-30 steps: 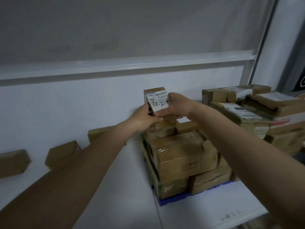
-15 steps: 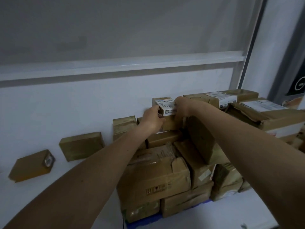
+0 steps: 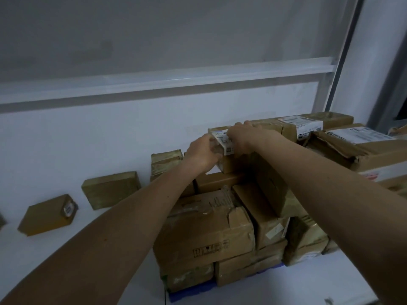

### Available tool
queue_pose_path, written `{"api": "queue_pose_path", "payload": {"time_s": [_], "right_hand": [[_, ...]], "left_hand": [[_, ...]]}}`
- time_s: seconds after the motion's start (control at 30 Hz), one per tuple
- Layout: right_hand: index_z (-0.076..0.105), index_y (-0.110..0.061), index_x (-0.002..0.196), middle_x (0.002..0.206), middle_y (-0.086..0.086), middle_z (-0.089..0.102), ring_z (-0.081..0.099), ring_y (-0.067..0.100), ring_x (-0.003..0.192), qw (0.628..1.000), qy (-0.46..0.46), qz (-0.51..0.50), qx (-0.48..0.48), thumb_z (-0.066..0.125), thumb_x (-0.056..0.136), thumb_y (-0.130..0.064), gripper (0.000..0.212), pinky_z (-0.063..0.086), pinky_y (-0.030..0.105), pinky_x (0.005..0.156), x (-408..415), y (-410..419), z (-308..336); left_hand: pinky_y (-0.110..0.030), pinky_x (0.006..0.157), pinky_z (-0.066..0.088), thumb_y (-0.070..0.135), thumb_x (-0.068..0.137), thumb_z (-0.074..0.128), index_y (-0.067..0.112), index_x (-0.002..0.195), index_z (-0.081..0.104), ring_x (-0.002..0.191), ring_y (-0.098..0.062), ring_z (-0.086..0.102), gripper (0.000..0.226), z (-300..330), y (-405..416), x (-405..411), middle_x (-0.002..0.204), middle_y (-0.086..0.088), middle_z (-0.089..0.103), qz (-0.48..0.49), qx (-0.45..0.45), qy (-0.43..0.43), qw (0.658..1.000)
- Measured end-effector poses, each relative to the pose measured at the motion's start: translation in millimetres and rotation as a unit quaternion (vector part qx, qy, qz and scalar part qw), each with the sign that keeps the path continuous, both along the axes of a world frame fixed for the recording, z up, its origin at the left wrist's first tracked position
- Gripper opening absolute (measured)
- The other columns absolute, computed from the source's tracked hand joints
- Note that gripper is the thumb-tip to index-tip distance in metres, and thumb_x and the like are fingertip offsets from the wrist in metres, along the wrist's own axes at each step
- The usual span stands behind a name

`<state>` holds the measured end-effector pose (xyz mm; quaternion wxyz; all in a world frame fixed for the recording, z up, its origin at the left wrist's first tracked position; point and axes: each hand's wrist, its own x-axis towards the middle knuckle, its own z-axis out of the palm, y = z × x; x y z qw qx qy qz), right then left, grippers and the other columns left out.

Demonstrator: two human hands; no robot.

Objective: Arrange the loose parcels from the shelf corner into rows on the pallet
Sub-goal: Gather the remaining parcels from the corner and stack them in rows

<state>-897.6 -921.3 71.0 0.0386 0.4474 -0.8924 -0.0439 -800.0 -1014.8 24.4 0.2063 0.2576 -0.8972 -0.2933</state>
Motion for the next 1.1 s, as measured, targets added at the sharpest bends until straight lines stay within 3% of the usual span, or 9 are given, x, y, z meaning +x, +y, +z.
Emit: {"api": "queue_pose_path", "payload": {"time_s": [0.2,0.37,0.47,0.57,0.67,0.73,0.87,0.97,1.1], "right_hand": [[0.046,-0.014,0.132,0.138,0.011,0.039,0.03,0.036,0.131,0.998,0.0,0.062,-0.01,0.071,0.082,-0.017,0.057,0.032,0.051,0.104,41.1,-32.0,11.1],[0.046,-0.014,0.133,0.138,0.008,0.041,0.032,0.033,0.129,0.986,-0.014,0.168,-0.019,0.069,0.085,-0.025,0.055,0.032,0.047,0.102,104.5,-85.8,5.4],[0.048,-0.013,0.132,0.135,0.008,0.044,0.035,0.032,0.127,0.974,-0.02,0.226,-0.021,0.068,0.086,-0.028,0.052,0.033,0.045,0.1,153.7,-118.3,-8.0],[0.049,-0.012,0.13,0.132,0.008,0.046,0.037,0.031,0.126,0.962,-0.046,0.271,-0.009,0.064,0.086,-0.033,0.052,0.033,0.046,0.102,208.3,-145.8,-27.4],[0.049,-0.014,0.127,0.129,0.008,0.046,0.037,0.031,0.125,0.949,-0.081,0.303,0.025,0.064,0.084,-0.038,0.052,0.035,0.044,0.098,261.1,-166.8,-46.4],[0.049,-0.017,0.13,0.133,0.006,0.046,0.038,0.029,0.127,0.939,-0.098,0.327,0.048,0.062,0.085,-0.038,0.052,0.035,0.036,0.092,291.8,-178.7,-56.9],[0.038,-0.015,0.142,0.146,0.008,0.037,0.03,0.031,0.135,0.929,-0.112,0.34,0.095,0.059,0.09,-0.039,0.061,0.032,0.043,0.108,349.6,-198.5,-76.8],[0.041,-0.007,0.14,0.143,0.011,0.042,0.034,0.029,0.134,0.927,-0.12,0.336,0.111,0.057,0.092,-0.039,0.06,0.029,0.036,0.107,385.1,-209.9,-91.6],[0.042,-0.005,0.139,0.145,0.013,0.037,0.03,0.032,0.135,0.928,-0.131,0.324,0.13,0.058,0.091,-0.04,0.061,0.028,0.04,0.109,418.4,-227.1,-111.9]], "left_hand": [[-0.026,0.088,0.045,0.024,0.089,0.065,0.017,0.124,0.06,0.112,-0.017,0.055,0.036,3.6,-29.4,53.8,0.127,-0.001,0.059,0.062,-0.076,-0.036,0.995],[-0.035,0.103,0.042,0.032,0.09,0.061,0.017,0.124,0.058,0.121,-0.019,0.05,0.037,-0.5,-62.2,129.0,0.135,0.0,0.053,0.137,-0.108,-0.129,0.976],[-0.031,0.101,0.039,0.037,0.093,0.056,0.013,0.125,0.058,0.123,-0.021,0.049,0.04,-4.9,-80.1,184.6,0.135,-0.003,0.053,0.168,-0.12,-0.2,0.958],[-0.028,0.086,0.042,0.04,0.093,0.055,0.012,0.128,0.056,0.116,-0.023,0.055,0.045,-13.4,-97.5,244.8,0.13,-0.006,0.056,0.206,-0.103,-0.262,0.937],[-0.027,0.096,0.042,0.046,0.089,0.059,0.017,0.126,0.057,0.118,-0.022,0.053,0.047,-26.5,-115.4,307.8,0.13,-0.004,0.057,0.241,-0.075,-0.292,0.923],[-0.023,0.091,0.039,0.044,0.088,0.061,0.018,0.126,0.056,0.121,-0.022,0.05,0.046,-36.0,-124.6,348.2,0.134,-0.004,0.054,0.26,-0.054,-0.295,0.918],[-0.028,0.098,0.036,0.046,0.089,0.06,0.017,0.139,0.045,0.131,-0.022,0.042,0.06,-55.7,-136.7,421.0,0.145,-0.006,0.043,0.293,0.001,-0.309,0.905],[-0.03,0.103,0.034,0.046,0.09,0.059,0.014,0.139,0.046,0.133,-0.022,0.039,0.06,-66.2,-145.2,465.0,0.145,-0.006,0.042,0.31,0.023,-0.319,0.896],[-0.03,0.105,0.034,0.044,0.09,0.059,0.013,0.14,0.045,0.133,-0.022,0.04,0.061,-77.4,-156.0,510.4,0.145,-0.006,0.042,0.313,0.042,-0.314,0.895]]}}
